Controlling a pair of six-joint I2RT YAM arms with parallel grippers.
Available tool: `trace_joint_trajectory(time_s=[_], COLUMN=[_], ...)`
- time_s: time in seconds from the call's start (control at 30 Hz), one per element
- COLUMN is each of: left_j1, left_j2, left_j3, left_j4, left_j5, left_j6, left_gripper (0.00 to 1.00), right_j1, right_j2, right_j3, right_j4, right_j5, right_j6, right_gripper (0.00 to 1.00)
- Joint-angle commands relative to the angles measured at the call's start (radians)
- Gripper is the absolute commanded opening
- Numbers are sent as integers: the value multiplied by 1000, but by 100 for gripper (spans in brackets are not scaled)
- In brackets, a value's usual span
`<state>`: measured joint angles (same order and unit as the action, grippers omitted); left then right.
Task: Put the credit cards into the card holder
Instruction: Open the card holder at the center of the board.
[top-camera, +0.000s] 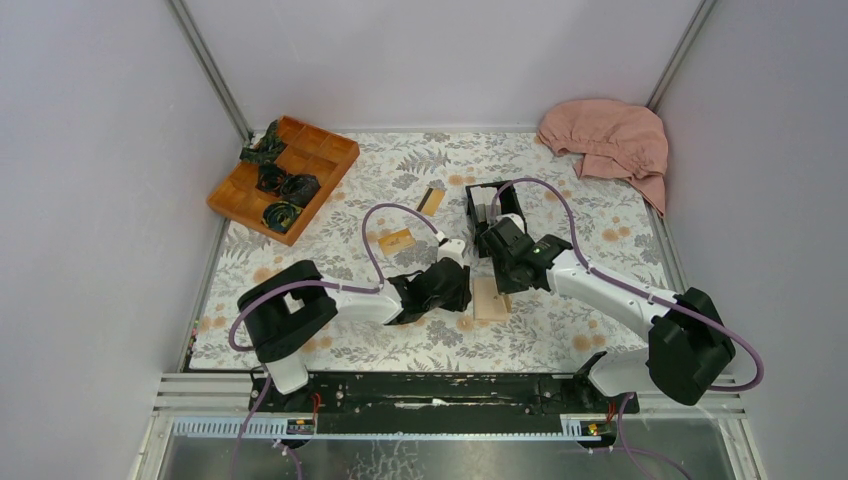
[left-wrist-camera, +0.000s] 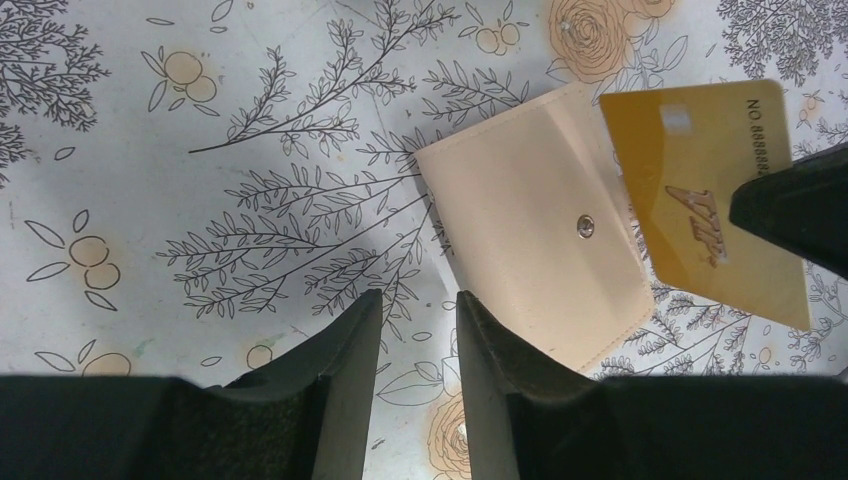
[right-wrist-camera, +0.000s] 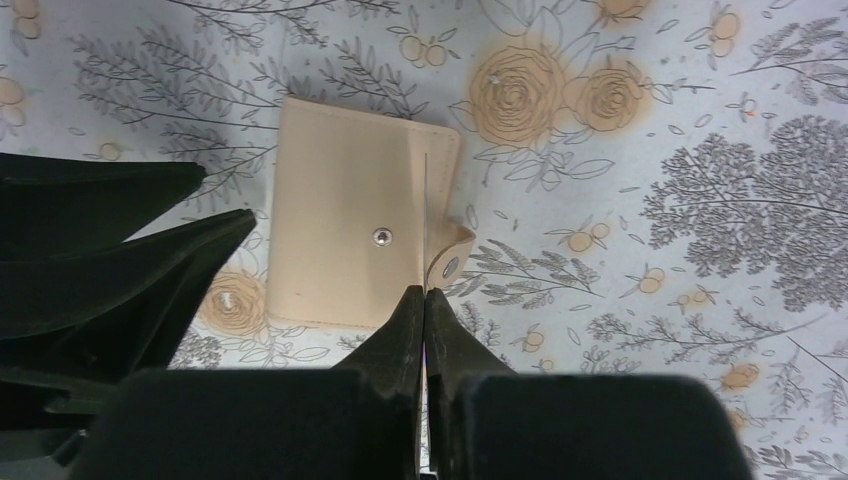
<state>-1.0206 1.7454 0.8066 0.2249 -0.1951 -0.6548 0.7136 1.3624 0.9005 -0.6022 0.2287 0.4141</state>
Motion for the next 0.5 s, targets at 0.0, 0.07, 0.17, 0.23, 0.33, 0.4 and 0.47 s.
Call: trace_joint_trajectory(time_s=[0.0, 0.07, 0.17, 0.23, 0.33, 0.4, 0.47], left_j1=[-8, -8, -10, -10, -11, -12, -14], left_j2=[16, 15, 14, 15, 15, 15, 14], left_j3=[24, 26, 25, 23, 21, 19, 18], left_j4=[-17, -20, -22, -22, -22, -22, -23], left_j5=[-42, -41, -44, -43, -43, -43, -44], left_j6=[18, 18, 18, 18, 18, 18, 18], left_gripper=[40, 40, 40, 40, 40, 40, 40], right_j1=[9, 9, 9, 7, -5, -25, -50], right_j2=[-20, -23, -28, -32, -36, -50, -63], right_j3=[39, 34, 22, 12, -11, -33, -56], right_j4=[-45, -44, -40, -33, -9, 23, 50], right_j5=[82, 87, 95, 98, 81, 47, 22], right_j6=[-10, -8, -2, 1, 6, 10, 15], right_gripper=[0, 0, 0, 0, 0, 0, 0])
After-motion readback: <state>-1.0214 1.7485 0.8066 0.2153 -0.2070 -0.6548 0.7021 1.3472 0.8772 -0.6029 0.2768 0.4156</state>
